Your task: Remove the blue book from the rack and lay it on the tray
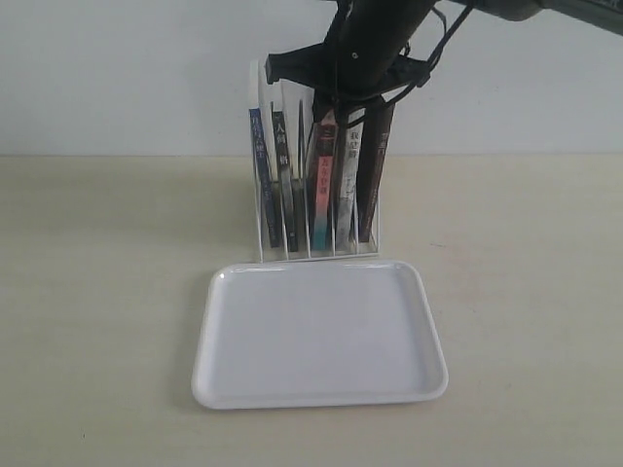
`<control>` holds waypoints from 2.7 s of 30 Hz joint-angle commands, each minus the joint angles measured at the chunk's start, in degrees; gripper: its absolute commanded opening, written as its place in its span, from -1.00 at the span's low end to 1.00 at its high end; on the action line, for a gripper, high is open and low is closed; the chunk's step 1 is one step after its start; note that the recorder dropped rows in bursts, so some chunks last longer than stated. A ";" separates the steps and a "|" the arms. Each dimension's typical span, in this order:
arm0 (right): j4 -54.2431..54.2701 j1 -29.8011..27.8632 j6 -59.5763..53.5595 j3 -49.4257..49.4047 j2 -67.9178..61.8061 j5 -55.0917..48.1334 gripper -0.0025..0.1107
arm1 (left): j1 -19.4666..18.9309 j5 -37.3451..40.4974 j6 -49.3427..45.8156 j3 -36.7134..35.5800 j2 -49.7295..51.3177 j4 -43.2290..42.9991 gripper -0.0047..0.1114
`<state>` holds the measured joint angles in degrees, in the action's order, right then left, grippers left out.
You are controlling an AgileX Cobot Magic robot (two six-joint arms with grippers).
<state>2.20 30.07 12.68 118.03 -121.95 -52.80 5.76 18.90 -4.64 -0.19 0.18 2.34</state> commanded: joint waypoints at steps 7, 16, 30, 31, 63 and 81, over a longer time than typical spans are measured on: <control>-0.09 -0.17 -0.11 2.78 7.02 -0.08 -0.96 | 0.02 -0.88 0.39 0.19 -0.18 -0.05 -0.84; -0.40 -0.17 -0.94 2.66 6.04 3.97 -0.96 | 0.02 -0.88 0.39 0.19 -0.18 -0.05 -0.84; -2.78 -0.17 -1.69 2.66 2.52 11.11 -0.96 | 0.02 -0.88 0.39 0.19 -0.18 -0.05 -0.84; -2.78 -0.17 -1.69 2.66 2.52 11.55 -0.96 | 0.02 -0.88 0.39 0.19 -0.18 -0.05 -0.84; -2.20 3.84 -2.34 2.59 -4.39 -7.40 -0.96 | 0.02 -0.88 0.39 0.19 -0.18 -0.05 -0.84; -7.43 3.73 -2.34 2.59 -1.09 -4.65 -0.55 | 0.02 -0.88 0.39 0.19 -0.18 -0.05 -0.84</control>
<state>-4.59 33.71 10.59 121.99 -122.26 -53.78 5.76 18.90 -4.64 -0.19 0.18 2.34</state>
